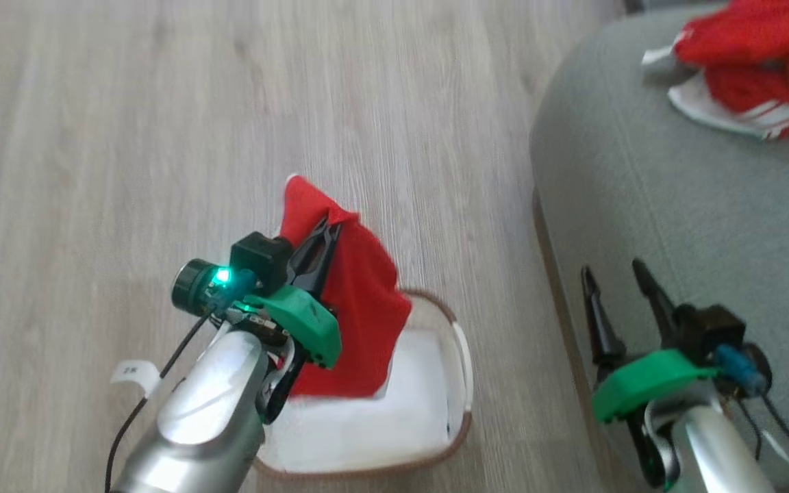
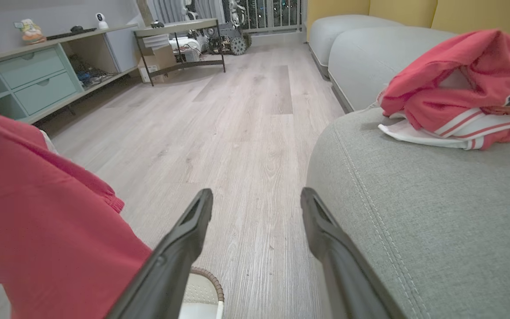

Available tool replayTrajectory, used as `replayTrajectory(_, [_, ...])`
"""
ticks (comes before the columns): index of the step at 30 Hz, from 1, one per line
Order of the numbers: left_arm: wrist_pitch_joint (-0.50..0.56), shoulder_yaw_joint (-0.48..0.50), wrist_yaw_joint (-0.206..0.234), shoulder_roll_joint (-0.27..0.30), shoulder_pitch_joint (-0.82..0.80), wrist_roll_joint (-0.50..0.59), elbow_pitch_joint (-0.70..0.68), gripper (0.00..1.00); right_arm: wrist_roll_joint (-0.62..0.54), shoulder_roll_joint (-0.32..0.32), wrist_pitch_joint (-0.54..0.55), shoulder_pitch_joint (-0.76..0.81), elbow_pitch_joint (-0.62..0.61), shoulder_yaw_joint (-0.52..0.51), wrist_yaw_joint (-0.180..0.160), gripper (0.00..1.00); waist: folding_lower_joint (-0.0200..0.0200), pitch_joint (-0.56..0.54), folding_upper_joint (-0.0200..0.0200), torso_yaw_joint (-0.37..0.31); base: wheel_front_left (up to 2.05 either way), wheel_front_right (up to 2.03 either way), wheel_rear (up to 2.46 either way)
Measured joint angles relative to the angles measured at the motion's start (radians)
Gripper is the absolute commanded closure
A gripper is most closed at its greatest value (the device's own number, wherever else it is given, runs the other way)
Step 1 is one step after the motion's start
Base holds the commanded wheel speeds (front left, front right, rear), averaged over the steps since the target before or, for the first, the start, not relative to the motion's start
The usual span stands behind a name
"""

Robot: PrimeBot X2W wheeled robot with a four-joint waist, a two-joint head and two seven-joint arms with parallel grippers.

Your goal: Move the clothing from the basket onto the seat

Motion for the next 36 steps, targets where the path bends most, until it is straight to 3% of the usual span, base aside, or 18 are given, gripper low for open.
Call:
replayTrajectory(10, [0.011,0.013,0.008,-0.002,-0.018,-0.026,-0.026,1.00,0.000,0.000,0.000,0.063,0.028,0.040,0.000,0.00,0.0000,-0.206,0.0000,0.015,0.00,0.00,0.00])
replayTrajectory(21, [0.034,0.005,0.009,-0.024,-0.130,-0.032,-0.032,1.00,-0.011,0.000,0.000,0.060,0.051,0.112,0.000,0.00,0.0000,-0.253,0.0000,0.033,0.00,0.00,0.00])
replayTrajectory(32, [0.028,-0.022,0.000,-0.046,-0.204,-0.043,0.011,1.00,-0.017,-0.002,0.000,-0.158,0.154,0.294,0.000,0.00,0.0000,-0.261,0.0000,0.035,0.00,0.00,0.00])
replayTrajectory(36, [0.018,-0.028,0.000,-0.049,-0.216,-0.050,0.019,1.00,0.043,-0.010,0.000,-0.248,0.222,0.381,0.000,0.00,0.0000,-0.260,0.0000,0.043,0.00,0.00,0.00])
